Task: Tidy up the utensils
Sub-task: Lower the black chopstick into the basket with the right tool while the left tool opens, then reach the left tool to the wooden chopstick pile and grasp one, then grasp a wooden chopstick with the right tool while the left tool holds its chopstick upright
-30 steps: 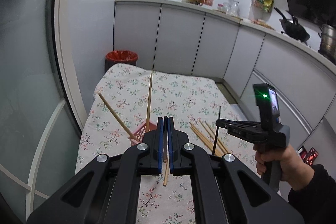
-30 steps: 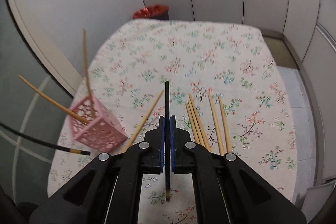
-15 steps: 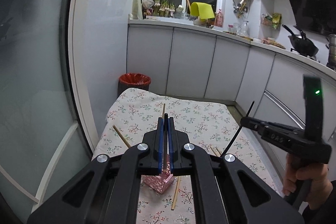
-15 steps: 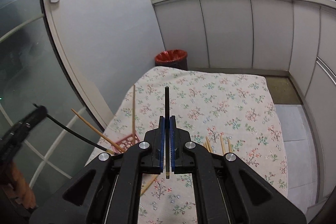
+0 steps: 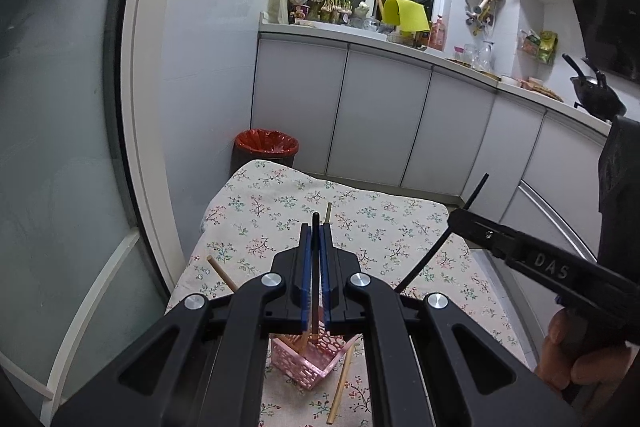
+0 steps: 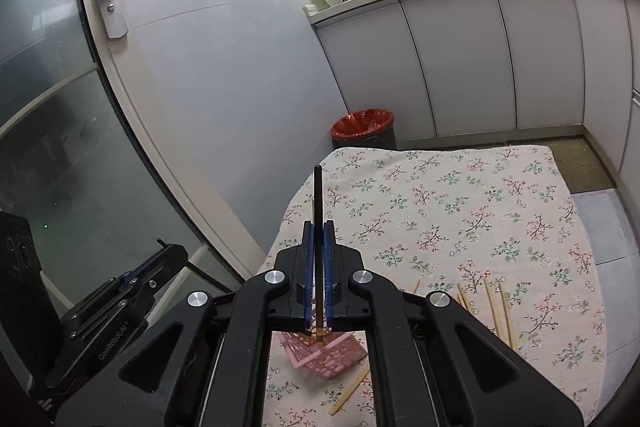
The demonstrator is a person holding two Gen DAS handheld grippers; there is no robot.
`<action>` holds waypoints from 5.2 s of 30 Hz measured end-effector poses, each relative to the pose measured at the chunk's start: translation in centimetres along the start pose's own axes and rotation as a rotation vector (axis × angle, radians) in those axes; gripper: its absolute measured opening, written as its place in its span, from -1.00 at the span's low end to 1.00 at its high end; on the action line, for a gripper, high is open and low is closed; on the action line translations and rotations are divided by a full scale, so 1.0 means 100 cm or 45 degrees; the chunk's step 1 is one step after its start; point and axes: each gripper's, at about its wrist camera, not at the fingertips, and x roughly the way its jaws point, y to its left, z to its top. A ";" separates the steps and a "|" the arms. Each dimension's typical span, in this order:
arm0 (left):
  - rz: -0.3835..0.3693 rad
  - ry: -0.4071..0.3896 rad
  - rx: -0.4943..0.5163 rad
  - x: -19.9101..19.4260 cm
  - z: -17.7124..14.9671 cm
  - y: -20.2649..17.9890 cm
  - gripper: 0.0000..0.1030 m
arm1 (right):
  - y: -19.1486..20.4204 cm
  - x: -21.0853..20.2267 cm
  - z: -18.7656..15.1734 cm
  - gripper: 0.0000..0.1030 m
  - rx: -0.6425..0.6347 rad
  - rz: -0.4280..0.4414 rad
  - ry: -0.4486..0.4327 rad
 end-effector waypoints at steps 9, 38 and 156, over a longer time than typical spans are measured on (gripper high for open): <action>0.023 0.157 -0.016 0.035 -0.013 0.009 -0.92 | -0.010 0.034 -0.018 -0.93 0.041 -0.032 0.123; -0.110 0.372 0.134 0.030 -0.050 -0.061 0.74 | -0.133 -0.030 -0.031 0.46 0.146 -0.277 0.281; -0.300 0.395 0.096 0.010 -0.045 -0.053 -0.89 | -0.177 0.163 -0.097 -0.88 0.032 -0.383 0.743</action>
